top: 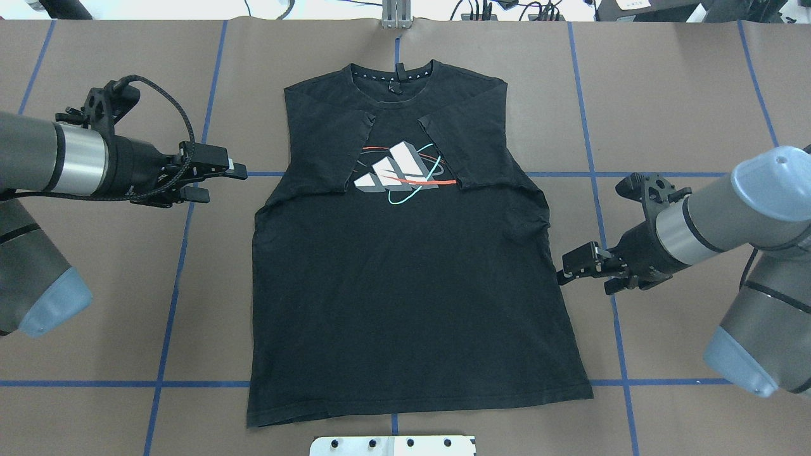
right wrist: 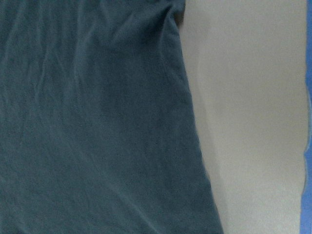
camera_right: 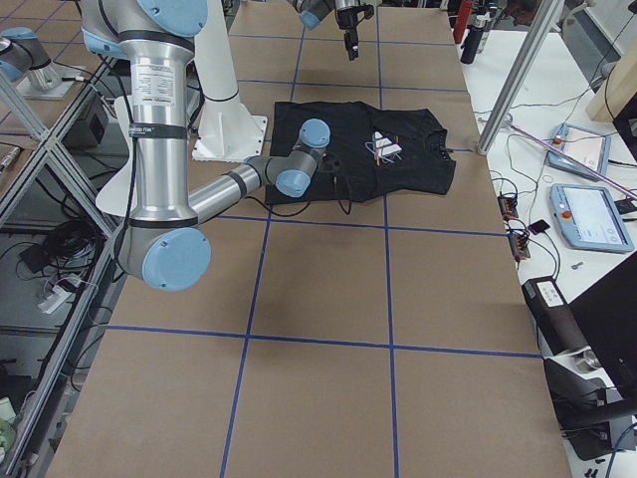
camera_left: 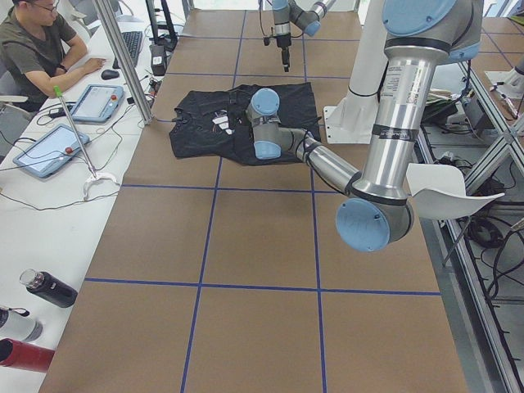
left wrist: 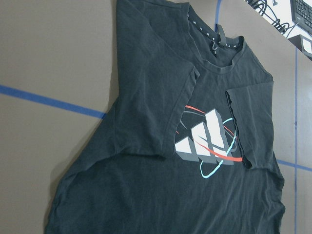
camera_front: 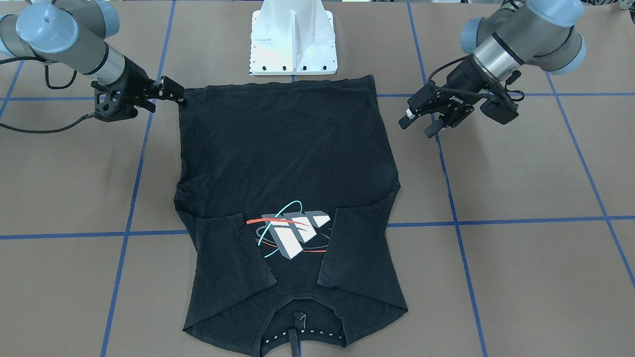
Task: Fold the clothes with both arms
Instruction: 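Release the sleeves and move the right gripper to the hem corner nearest it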
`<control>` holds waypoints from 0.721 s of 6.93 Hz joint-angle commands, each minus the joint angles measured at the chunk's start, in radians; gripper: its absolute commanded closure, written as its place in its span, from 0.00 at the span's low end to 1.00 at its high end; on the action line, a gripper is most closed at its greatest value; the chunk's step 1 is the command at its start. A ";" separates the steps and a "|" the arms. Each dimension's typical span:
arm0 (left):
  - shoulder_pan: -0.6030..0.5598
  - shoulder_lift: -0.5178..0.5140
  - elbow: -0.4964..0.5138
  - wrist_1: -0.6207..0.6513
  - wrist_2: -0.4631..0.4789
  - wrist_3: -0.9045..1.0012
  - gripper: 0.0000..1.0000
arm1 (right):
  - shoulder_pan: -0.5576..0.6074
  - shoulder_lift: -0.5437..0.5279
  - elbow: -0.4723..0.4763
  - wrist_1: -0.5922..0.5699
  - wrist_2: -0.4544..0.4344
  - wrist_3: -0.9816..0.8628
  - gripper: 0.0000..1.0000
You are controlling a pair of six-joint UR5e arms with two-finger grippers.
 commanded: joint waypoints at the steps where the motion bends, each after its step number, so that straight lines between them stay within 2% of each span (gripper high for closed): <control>1: 0.003 0.024 -0.031 0.000 -0.001 0.000 0.01 | -0.100 -0.043 0.003 0.000 -0.013 0.001 0.01; 5: 0.003 0.026 -0.035 -0.001 0.003 0.001 0.01 | -0.176 -0.040 -0.041 -0.001 -0.016 0.011 0.01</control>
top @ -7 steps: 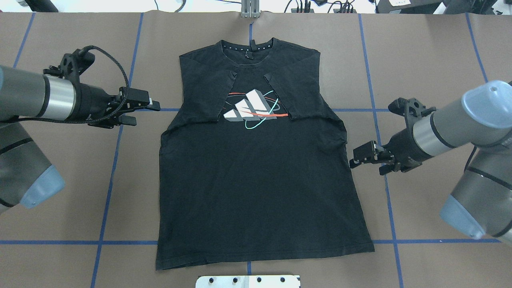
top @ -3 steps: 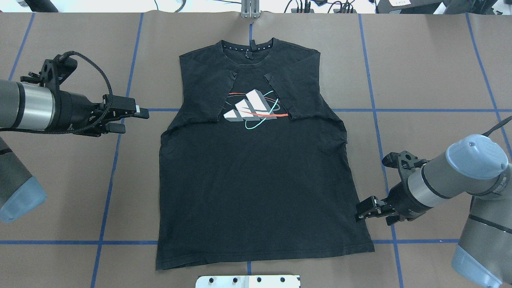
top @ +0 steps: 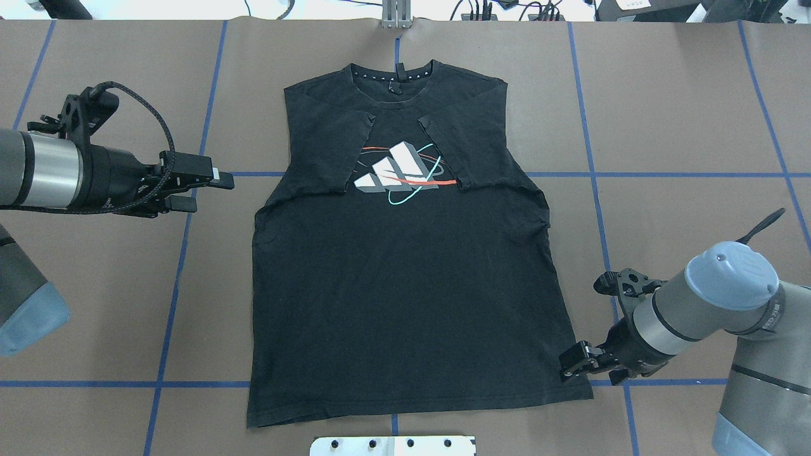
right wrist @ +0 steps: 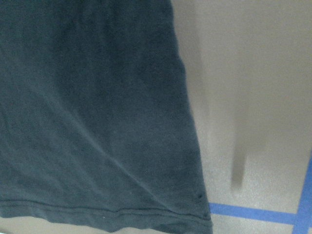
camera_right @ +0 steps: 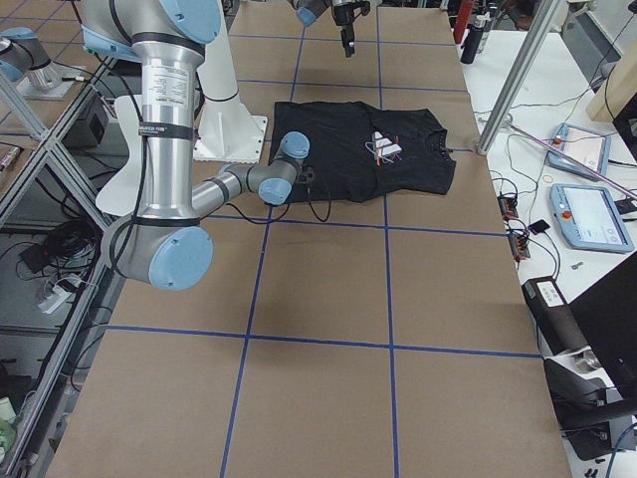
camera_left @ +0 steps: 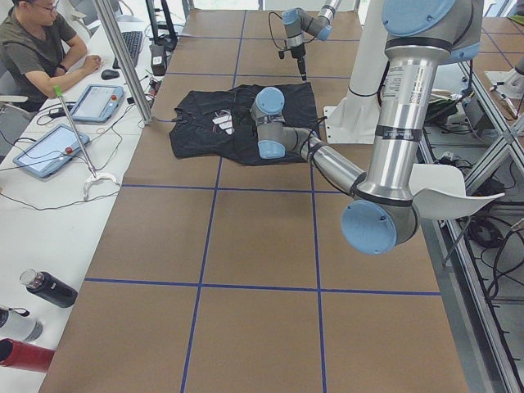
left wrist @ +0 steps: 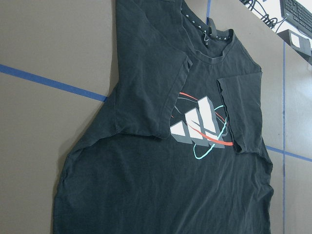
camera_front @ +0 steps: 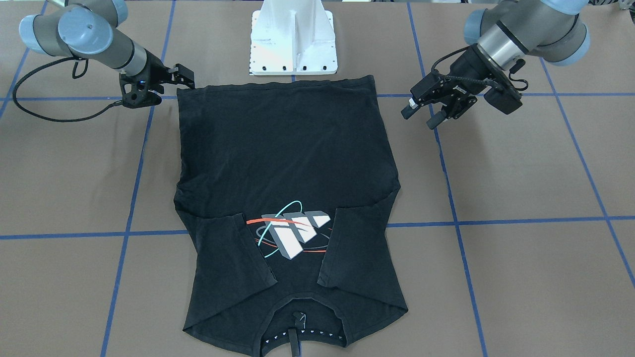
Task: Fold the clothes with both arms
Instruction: 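Release the sleeves and move the right gripper to the hem corner nearest it, then grasp the hem corner nearest the right gripper with the right gripper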
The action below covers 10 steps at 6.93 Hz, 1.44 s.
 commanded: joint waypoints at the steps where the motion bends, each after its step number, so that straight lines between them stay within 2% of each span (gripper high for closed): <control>1: 0.000 0.000 -0.001 -0.001 0.000 0.002 0.01 | -0.017 0.003 -0.032 0.000 -0.002 0.001 0.02; 3: 0.000 0.005 -0.001 -0.001 0.002 0.006 0.01 | -0.020 0.006 -0.035 0.000 -0.001 0.001 0.17; 6: 0.000 0.006 -0.001 -0.001 0.003 0.009 0.01 | -0.029 0.010 -0.038 0.000 -0.001 0.003 0.20; 9: 0.000 0.008 -0.001 0.000 0.005 0.009 0.01 | -0.031 0.012 -0.038 -0.005 0.001 0.004 0.32; 10: 0.000 0.008 -0.001 0.000 0.005 0.009 0.01 | -0.031 0.012 -0.035 -0.005 0.001 0.004 0.32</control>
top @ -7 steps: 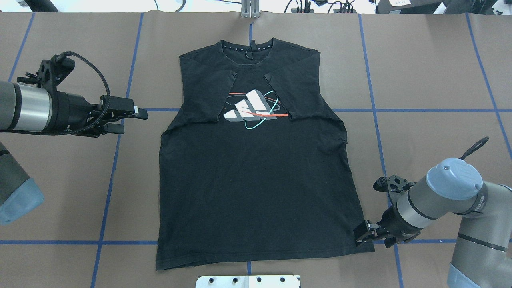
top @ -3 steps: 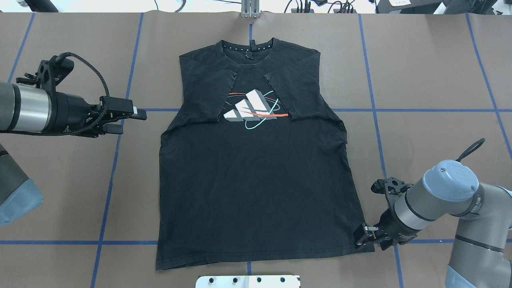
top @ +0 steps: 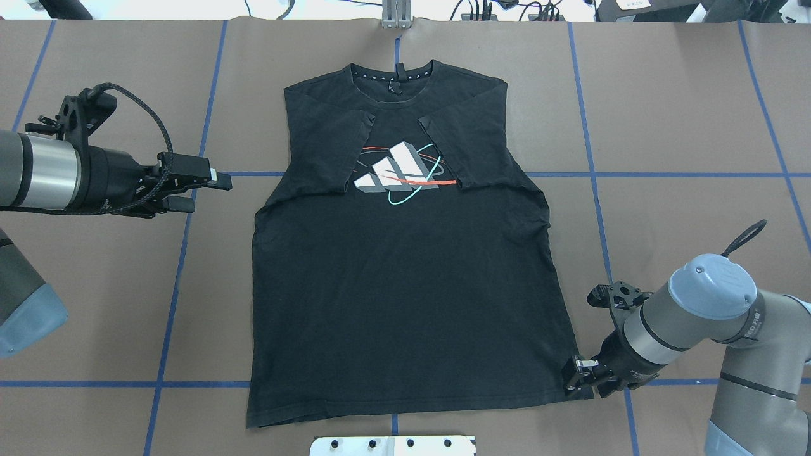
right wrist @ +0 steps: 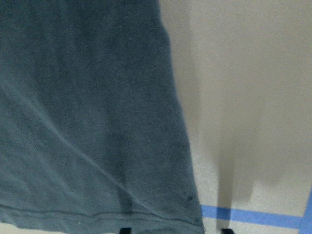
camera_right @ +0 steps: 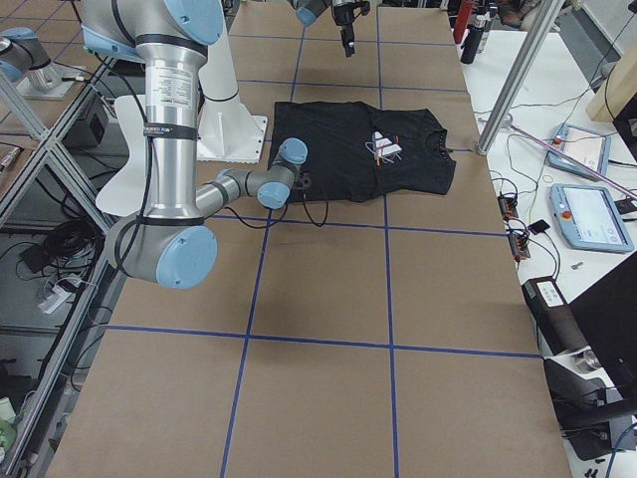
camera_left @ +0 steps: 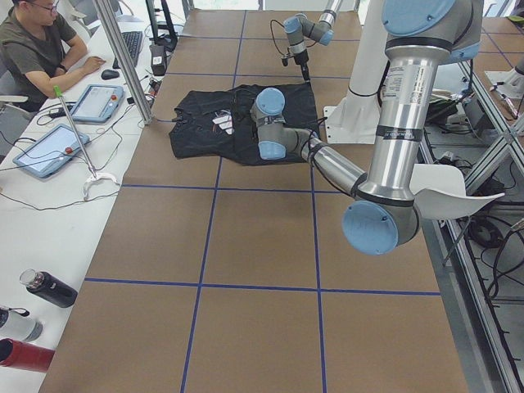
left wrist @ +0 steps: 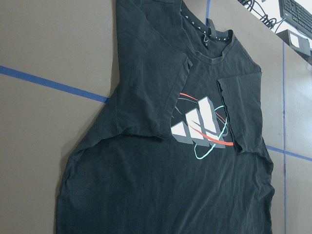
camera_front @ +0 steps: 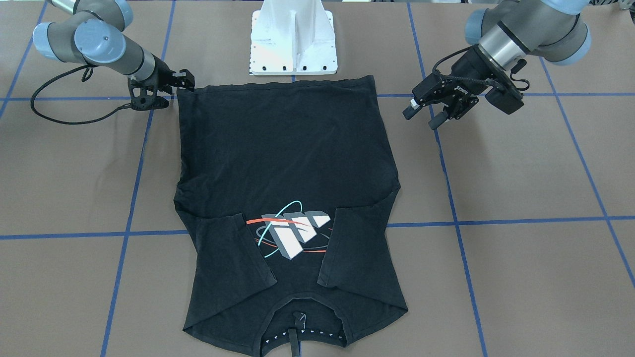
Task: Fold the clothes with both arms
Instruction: 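Grasp the hem corner nearest the right gripper with the right gripper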
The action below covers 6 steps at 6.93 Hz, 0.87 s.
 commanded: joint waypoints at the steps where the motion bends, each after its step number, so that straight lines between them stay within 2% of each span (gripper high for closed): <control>1: 0.000 0.000 0.000 -0.001 0.000 0.000 0.00 | -0.002 0.000 -0.001 -0.004 0.000 0.000 0.32; 3: 0.000 0.000 0.000 -0.001 0.000 0.000 0.01 | -0.008 0.000 -0.001 -0.006 0.000 0.000 0.32; 4: 0.000 0.000 0.000 -0.001 0.000 0.000 0.01 | -0.008 0.000 -0.002 -0.007 0.000 0.000 0.35; 5: 0.000 0.000 0.000 -0.001 0.000 0.000 0.01 | -0.010 0.000 -0.002 -0.007 0.000 0.000 0.44; 6: 0.000 0.000 0.000 0.000 0.000 0.000 0.01 | -0.010 0.000 -0.007 -0.006 0.000 0.000 0.46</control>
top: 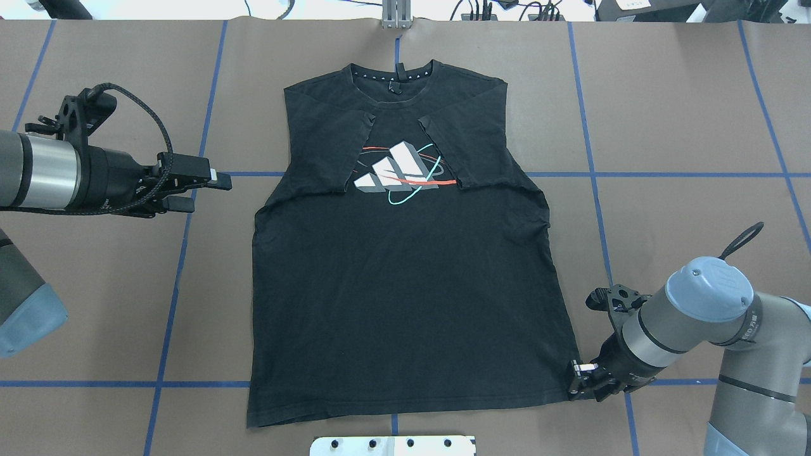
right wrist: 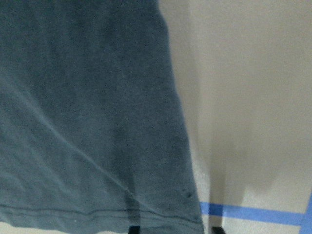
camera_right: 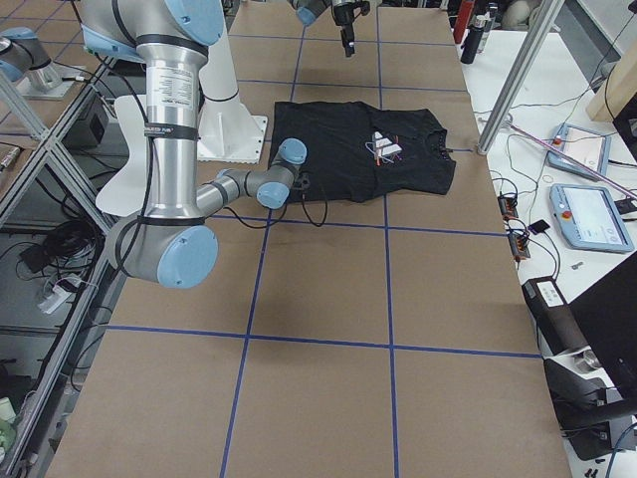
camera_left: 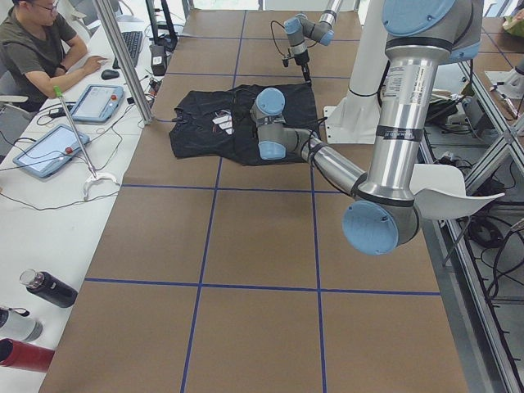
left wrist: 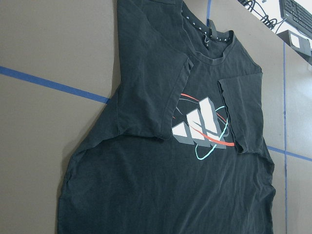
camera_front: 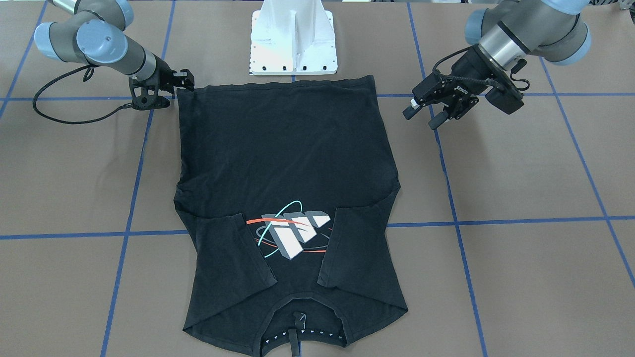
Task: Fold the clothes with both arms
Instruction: 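Grasp the hem corner nearest the right gripper with the right gripper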
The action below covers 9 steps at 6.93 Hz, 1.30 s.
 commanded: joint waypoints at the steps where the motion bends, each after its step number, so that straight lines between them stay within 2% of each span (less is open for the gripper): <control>1: 0.000 -0.002 0.000 0.000 0.000 0.000 0.00 | -0.001 0.000 -0.005 -0.001 0.002 0.000 0.48; 3: 0.000 -0.002 0.000 0.001 0.000 0.000 0.01 | 0.001 0.000 -0.005 0.001 0.008 0.000 0.52; 4: 0.000 -0.002 0.000 0.000 0.000 0.000 0.01 | 0.001 0.000 -0.005 0.001 0.008 0.000 0.68; 5: 0.000 -0.002 0.000 0.001 0.002 0.000 0.01 | 0.001 -0.001 -0.004 0.001 0.006 0.000 0.88; 6: 0.000 -0.002 0.000 0.000 0.003 0.000 0.01 | 0.001 0.000 -0.003 0.001 0.008 0.000 1.00; 9: 0.002 -0.002 -0.002 0.001 0.002 0.000 0.01 | 0.019 0.000 0.019 0.010 0.017 -0.002 1.00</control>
